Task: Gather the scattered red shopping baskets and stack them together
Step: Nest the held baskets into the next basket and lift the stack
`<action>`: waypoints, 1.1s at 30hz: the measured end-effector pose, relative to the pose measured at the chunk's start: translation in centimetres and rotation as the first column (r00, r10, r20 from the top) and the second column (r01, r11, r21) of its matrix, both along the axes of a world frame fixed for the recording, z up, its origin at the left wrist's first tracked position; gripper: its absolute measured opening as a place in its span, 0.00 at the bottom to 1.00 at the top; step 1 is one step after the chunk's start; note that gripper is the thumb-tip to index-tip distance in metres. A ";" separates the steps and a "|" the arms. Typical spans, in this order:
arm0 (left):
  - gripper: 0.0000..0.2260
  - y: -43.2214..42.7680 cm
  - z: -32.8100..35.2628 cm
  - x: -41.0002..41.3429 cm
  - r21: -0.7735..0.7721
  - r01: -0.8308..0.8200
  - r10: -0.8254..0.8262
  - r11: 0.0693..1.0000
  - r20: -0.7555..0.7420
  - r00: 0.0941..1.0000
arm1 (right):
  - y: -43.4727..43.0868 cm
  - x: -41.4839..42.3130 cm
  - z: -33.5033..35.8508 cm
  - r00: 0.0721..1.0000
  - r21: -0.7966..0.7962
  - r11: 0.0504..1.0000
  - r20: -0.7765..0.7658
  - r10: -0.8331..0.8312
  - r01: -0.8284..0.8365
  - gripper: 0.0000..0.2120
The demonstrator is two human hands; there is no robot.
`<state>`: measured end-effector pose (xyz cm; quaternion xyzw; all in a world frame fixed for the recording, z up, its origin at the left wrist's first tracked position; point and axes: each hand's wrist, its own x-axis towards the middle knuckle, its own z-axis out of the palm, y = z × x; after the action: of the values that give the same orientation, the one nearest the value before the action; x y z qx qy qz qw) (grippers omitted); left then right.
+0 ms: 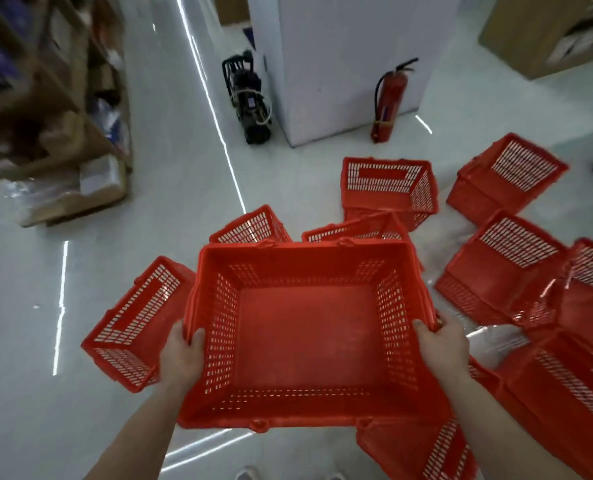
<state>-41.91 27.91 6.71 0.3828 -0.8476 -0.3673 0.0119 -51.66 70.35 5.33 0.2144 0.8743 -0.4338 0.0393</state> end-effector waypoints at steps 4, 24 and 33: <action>0.10 1.2 8.2 -4.4 -0.001 0.062 -0.062 0.998 -0.062 0.996 | 2.0 -2.1 8.8 0.997 -0.052 0.996 -0.025 -0.071 0.069 0.11; 0.12 2.7 20.8 -38.4 0.158 0.324 -0.279 0.933 -0.252 0.926 | 2.9 -22.7 25.6 0.893 0.000 0.908 -0.178 -0.413 0.420 0.13; 0.12 6.4 19.0 -49.8 0.181 0.346 -0.292 0.921 -0.267 0.918 | 5.8 -32.9 24.0 0.875 -0.028 0.890 -0.172 -0.452 0.455 0.07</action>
<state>-91.74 34.27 25.70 0.1914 -0.8443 -0.5004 0.0083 -84.60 76.19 29.30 0.3748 0.8026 -0.4422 -0.1412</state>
